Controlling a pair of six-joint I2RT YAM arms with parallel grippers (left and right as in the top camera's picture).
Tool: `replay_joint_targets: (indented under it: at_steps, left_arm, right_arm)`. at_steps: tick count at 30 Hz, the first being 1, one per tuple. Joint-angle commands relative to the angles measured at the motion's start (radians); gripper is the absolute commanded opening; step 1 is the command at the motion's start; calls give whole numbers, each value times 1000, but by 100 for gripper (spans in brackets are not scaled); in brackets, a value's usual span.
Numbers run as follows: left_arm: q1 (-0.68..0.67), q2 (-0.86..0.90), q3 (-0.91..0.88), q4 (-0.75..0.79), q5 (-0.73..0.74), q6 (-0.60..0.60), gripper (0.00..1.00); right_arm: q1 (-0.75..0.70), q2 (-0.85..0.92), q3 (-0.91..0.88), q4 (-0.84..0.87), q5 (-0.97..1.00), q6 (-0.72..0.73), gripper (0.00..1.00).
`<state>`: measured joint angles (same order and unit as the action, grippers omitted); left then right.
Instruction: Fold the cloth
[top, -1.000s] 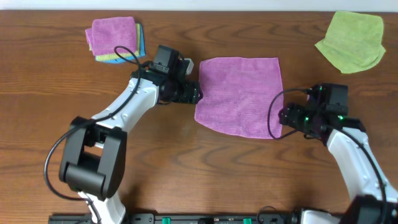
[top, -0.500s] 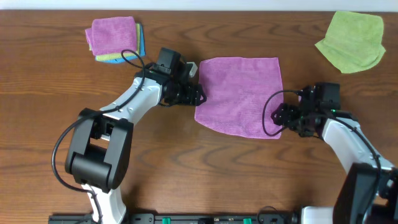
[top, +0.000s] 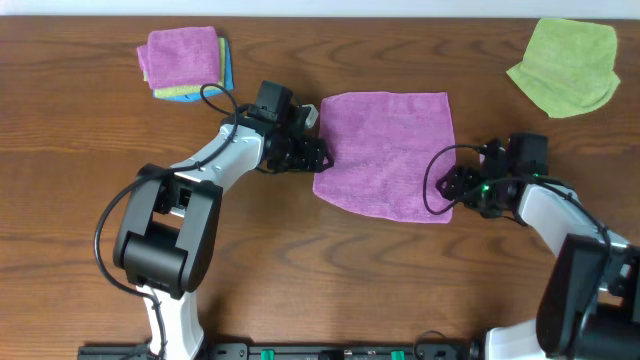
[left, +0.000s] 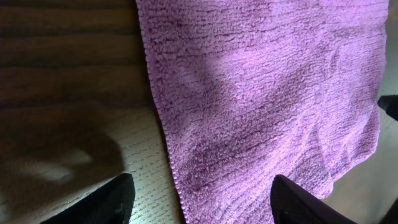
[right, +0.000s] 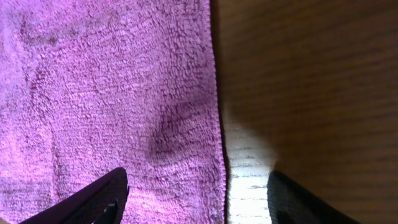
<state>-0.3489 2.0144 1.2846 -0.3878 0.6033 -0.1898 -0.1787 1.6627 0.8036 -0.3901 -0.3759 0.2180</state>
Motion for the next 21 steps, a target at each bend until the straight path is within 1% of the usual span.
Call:
replay_joint_targets:
  at_steps: [1,7,12,17,19,21]
  left_arm:
    - [0,13,-5,1,18,-17,71]
    - [-14,51,-5,19,21,-48,71]
    - [-31,93,-5,66,83,-88,71]
    - [-31,103,-5,92,97,-104,70]
    - [-31,103,-5,98,97,-107,68]
    - [-31,103,-5,100,97,-107,65]
  right_arm:
    - [-6,65,-7,8,-29,-18,71]
    - [-6,158,-7,35,-48,-18,71]
    - [-6,192,-7,27,-50,-18,69]
    - [-20,192,-7,-46,-5,-37,67]
    - [-30,192,-7,-69,-5,-41,67]
    - [-38,192,-7,-77,-6,-45,64]
